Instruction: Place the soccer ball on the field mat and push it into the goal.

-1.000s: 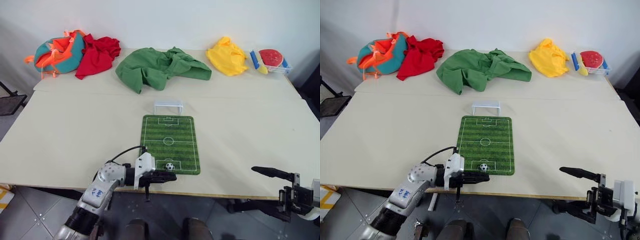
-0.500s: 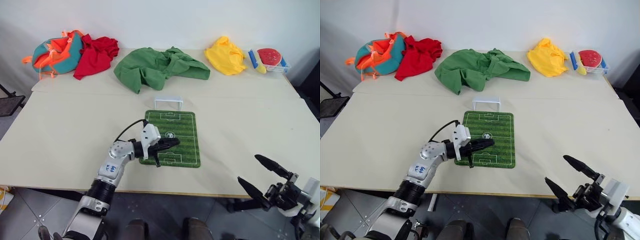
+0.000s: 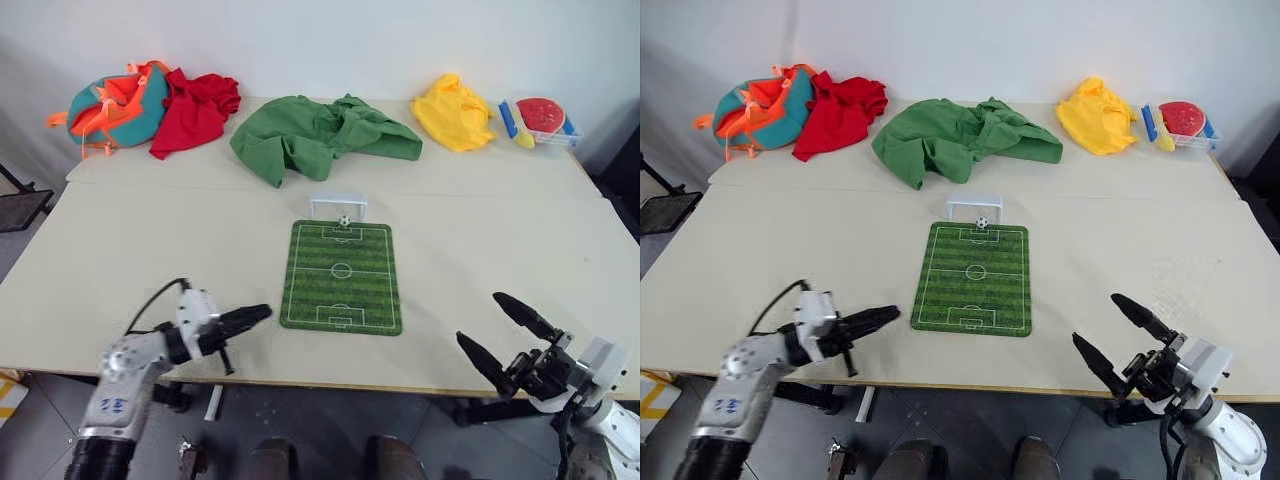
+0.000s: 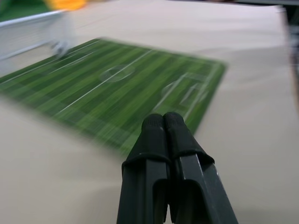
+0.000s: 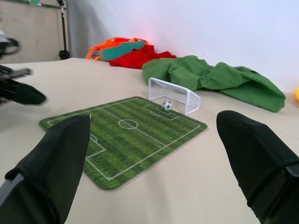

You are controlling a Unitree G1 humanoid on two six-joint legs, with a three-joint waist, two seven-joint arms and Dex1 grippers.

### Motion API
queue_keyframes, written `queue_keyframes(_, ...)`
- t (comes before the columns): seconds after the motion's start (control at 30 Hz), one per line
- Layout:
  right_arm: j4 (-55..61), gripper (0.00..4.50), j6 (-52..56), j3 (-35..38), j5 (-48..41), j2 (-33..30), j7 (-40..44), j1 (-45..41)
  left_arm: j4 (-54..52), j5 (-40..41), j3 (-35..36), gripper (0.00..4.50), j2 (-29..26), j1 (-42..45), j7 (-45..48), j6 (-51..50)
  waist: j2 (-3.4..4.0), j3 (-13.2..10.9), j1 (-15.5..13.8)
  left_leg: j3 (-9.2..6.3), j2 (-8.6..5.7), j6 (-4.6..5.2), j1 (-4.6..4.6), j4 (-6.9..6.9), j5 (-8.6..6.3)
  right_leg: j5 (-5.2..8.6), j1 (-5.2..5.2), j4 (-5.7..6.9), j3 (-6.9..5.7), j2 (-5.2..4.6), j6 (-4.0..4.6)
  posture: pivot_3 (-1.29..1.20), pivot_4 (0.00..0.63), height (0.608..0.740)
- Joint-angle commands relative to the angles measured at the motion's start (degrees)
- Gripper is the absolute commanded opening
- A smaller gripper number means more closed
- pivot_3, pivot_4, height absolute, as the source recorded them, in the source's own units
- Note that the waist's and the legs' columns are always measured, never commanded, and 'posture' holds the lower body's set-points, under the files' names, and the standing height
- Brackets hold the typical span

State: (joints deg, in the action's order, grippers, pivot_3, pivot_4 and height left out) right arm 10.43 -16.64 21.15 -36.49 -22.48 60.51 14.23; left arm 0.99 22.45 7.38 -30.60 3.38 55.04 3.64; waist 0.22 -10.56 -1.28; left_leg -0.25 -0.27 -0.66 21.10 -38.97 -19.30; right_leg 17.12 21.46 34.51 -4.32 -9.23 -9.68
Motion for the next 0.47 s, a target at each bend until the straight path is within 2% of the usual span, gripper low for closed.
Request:
queue_keyframes(0.03, -1.74, 4.50, -2.43, 1.13, 0.59, -0.42, -0.81, -2.46, 1.77, 1.73, 5.40, 0.06, -2.32, -2.68, -0.04, 0.76, 0.00, 0.00, 0.02, 0.00, 0.00, 0.00, 0.01, 0.00, 0.00, 0.00, 0.00, 0.03, 0.00, 0.00, 0.00, 0.00, 0.150, 0.740)
queue_keyframes(0.17, -5.17, 4.50, -4.04, 1.06, 2.53, -0.02, -2.85, -6.12, 3.60, 0.38, 8.47, 0.06, -3.58, -3.78, -2.34, 2.02, 0.00, 0.00, -0.01, 0.02, 0.00, 0.01, 0.01, 0.04, -0.01, 0.00, 0.03, 0.03, -0.01, 0.01, 0.00, 0.00, 0.150, 0.740)
queue_keyframes(0.47, -8.73, 4.50, -4.26, 0.02, 3.13, -0.97, -3.40, -10.15, 0.96, -0.19, 10.08, 0.06, -3.92, -4.76, -6.72, 1.07, 0.00, -0.01, 0.11, 0.02, 0.00, 0.00, 0.02, 0.09, -0.02, 0.00, 0.06, 0.04, -0.01, 0.01, 0.00, 0.00, 0.150, 0.740)
